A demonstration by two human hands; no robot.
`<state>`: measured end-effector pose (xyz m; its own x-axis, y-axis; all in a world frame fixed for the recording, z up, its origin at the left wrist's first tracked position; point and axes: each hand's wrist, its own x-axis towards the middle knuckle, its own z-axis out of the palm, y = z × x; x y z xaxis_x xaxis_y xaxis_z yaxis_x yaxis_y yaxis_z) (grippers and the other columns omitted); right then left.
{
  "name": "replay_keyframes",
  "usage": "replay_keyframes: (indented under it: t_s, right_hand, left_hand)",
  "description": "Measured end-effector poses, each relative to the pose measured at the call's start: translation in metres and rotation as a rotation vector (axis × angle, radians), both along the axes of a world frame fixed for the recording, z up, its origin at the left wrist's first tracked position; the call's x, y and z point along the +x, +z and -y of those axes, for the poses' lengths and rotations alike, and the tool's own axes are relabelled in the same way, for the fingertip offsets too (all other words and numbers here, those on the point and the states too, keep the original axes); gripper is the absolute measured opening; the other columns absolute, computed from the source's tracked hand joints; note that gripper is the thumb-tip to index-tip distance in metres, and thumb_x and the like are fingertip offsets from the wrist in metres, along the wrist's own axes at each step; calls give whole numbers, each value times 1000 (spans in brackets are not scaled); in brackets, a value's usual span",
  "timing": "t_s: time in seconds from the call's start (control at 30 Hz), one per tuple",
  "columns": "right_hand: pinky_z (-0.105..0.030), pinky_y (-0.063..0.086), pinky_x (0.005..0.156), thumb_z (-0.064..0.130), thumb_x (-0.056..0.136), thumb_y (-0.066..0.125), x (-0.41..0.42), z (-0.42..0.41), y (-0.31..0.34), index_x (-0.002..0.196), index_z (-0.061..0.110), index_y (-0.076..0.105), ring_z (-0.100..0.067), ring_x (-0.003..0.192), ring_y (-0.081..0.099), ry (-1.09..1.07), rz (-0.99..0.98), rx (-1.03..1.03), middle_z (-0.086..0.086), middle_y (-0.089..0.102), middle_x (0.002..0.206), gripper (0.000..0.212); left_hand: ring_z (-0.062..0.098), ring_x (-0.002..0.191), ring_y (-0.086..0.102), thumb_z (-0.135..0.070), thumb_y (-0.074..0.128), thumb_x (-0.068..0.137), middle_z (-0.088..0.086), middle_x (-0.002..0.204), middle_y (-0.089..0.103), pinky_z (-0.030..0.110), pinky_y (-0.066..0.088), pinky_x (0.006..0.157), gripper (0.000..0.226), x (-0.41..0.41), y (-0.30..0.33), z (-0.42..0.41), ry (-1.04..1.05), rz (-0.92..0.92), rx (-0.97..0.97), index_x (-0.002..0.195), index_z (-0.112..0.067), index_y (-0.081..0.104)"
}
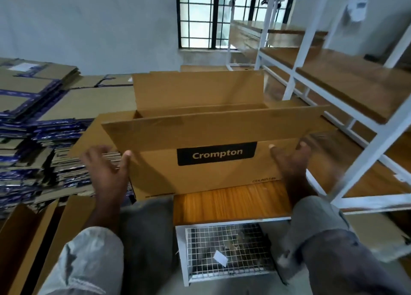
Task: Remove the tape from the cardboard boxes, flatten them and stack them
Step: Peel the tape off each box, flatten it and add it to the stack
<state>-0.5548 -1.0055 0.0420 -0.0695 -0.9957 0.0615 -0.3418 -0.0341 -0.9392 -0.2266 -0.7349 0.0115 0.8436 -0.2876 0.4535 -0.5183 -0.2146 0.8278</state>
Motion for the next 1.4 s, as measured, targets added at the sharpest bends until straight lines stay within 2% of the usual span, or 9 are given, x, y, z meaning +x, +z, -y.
replay_keyframes:
  t_s: [0.1,0.23,0.43,0.57,0.67,0.87,1.03,1.13,1.4]
  right_hand:
    - [-47,43,109,50,76,88,-20,16,-19,159,16,21,-35,142,42,-49,47,157,-12,35,160,112]
    - [-58,51,99,66,65,88,-41,39,-35,156,23,25,-37,134,52,156,15,275,-8,44,153,119]
    - [-58,54,98,74,44,91,-56,88,-56,144,42,39,-28,123,61,387,130,333,1,55,146,118]
    - [-59,59,87,61,67,88,-51,72,-21,131,50,38,-29,112,65,377,150,285,3,57,127,82]
    - [-52,58,89,60,81,79,-43,80,-2,140,32,37,-25,107,64,287,31,160,2,56,124,78]
    - [-30,49,64,60,82,75,-22,101,42,129,20,46,-18,90,63,186,-118,-45,-6,62,121,68]
    - [-55,56,93,62,64,80,-11,115,61,134,44,46,-29,113,61,419,-226,-39,-4,54,138,80]
    - [-57,49,103,70,58,81,-3,125,72,147,41,45,-30,129,52,521,-358,-67,-3,44,153,100]
    - [-56,29,118,79,71,72,13,161,79,151,41,44,-31,148,32,676,-599,-145,-2,25,167,92]
  left_hand:
    - [31,103,57,-61,71,82,12,120,49,54,55,83,57,-5,-35,-6,154,-94,-75,112,-22,42]
    - [26,112,64,-44,78,86,4,121,65,43,55,85,56,-14,-44,0,-208,-591,-24,127,-22,48]
    - [18,95,62,-22,71,92,1,116,59,34,52,64,62,-18,-35,18,-270,-693,-22,143,-26,36]
    - [26,109,60,-12,67,97,9,136,49,39,55,69,72,-14,-30,14,-280,-614,-16,151,-34,24]
    - [34,128,49,-17,68,96,10,151,39,48,55,81,70,-4,-12,14,-317,-464,46,144,-51,30]
    - [31,122,49,-26,71,94,1,141,44,51,51,85,66,5,41,30,-287,-346,15,126,-70,33]
    - [31,124,50,-26,81,84,3,142,47,46,51,91,73,19,66,42,-329,-340,92,142,-50,44]
    - [30,129,48,-26,88,72,1,153,43,54,47,104,78,24,72,43,-385,-344,135,132,-58,49]
    - [31,125,49,-37,81,81,10,151,43,50,51,95,55,45,65,65,-292,-236,147,125,-57,55]
